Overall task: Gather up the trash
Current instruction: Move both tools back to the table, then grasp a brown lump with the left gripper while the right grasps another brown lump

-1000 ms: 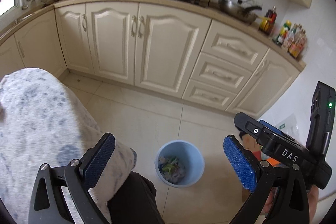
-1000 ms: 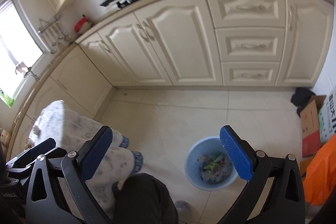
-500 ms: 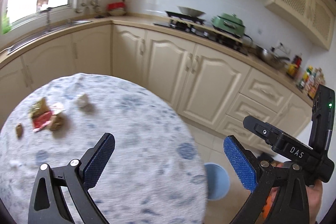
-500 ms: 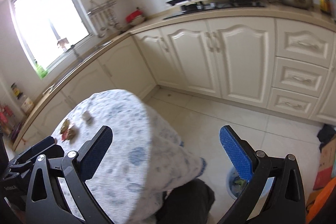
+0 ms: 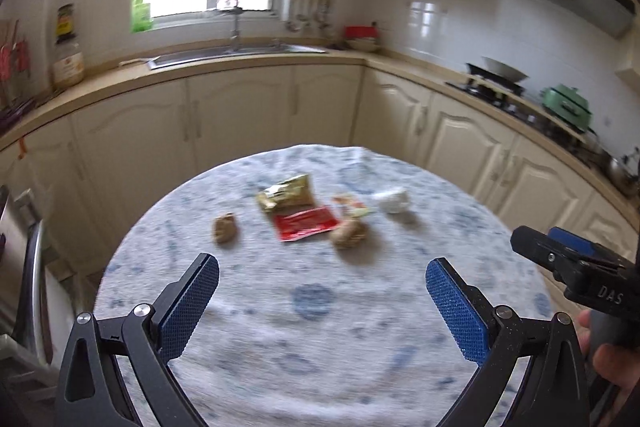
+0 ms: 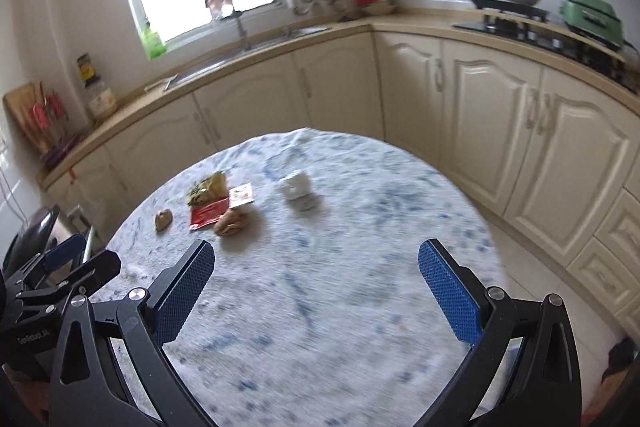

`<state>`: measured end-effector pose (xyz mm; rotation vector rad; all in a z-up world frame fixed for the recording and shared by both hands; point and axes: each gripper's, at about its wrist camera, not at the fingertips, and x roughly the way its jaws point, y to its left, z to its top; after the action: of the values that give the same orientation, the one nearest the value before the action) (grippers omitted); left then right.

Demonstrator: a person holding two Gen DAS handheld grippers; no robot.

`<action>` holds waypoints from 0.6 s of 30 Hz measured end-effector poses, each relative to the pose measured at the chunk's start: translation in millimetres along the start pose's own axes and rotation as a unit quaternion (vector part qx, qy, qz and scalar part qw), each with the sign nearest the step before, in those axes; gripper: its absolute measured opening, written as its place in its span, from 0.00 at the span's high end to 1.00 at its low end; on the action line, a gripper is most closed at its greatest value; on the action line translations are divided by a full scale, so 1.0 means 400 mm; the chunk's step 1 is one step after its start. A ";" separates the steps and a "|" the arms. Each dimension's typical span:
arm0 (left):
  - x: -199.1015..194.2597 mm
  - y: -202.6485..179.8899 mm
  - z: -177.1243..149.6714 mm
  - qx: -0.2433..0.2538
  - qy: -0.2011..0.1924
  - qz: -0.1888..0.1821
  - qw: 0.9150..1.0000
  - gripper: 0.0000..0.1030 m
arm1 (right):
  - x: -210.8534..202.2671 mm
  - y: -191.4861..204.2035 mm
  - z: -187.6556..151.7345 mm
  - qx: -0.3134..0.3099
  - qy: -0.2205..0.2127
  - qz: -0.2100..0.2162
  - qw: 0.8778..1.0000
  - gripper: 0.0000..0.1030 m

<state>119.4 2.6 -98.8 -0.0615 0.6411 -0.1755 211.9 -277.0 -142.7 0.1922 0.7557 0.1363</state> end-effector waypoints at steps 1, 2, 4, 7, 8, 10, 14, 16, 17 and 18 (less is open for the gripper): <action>0.009 0.023 -0.003 -0.005 0.002 0.011 1.000 0.01 | 0.029 0.022 0.004 -0.006 0.007 0.003 1.000 0.00; 0.023 0.036 0.000 -0.006 0.006 0.022 1.000 0.01 | 0.052 0.037 0.006 -0.010 0.013 0.003 1.000 0.00; 0.047 0.065 -0.001 -0.006 0.015 0.039 0.999 0.01 | 0.102 0.070 0.013 -0.019 0.026 0.006 0.999 0.00; 0.094 0.091 0.017 -0.007 0.032 0.047 0.998 0.01 | 0.166 0.113 0.019 -0.029 0.041 0.006 0.999 0.00; 0.112 0.097 0.021 -0.005 0.040 0.052 0.998 0.01 | 0.184 0.121 0.021 -0.032 0.047 0.006 0.998 0.00; 0.164 0.117 0.046 -0.003 0.054 0.058 0.997 0.01 | 0.219 0.136 0.024 -0.036 0.059 0.006 0.998 0.00; 0.267 0.166 0.104 -0.006 0.082 0.064 0.995 0.01 | 0.274 0.166 0.027 -0.044 0.076 0.007 0.996 0.05; 0.310 0.191 0.121 -0.005 0.091 0.065 0.994 0.01 | 0.297 0.182 0.027 -0.048 0.083 0.006 0.995 0.08; 0.330 0.204 0.126 -0.004 0.093 0.065 0.994 0.01 | 0.309 0.189 0.027 -0.050 0.086 0.006 0.995 0.10; 0.348 0.216 0.132 -0.003 0.097 0.068 0.993 0.01 | 0.321 0.195 0.028 -0.051 0.090 0.007 0.995 0.11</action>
<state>273.1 62.4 -148.4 -0.0064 0.8375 -0.0488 307.8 -177.8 -203.1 0.0885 0.9240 0.2062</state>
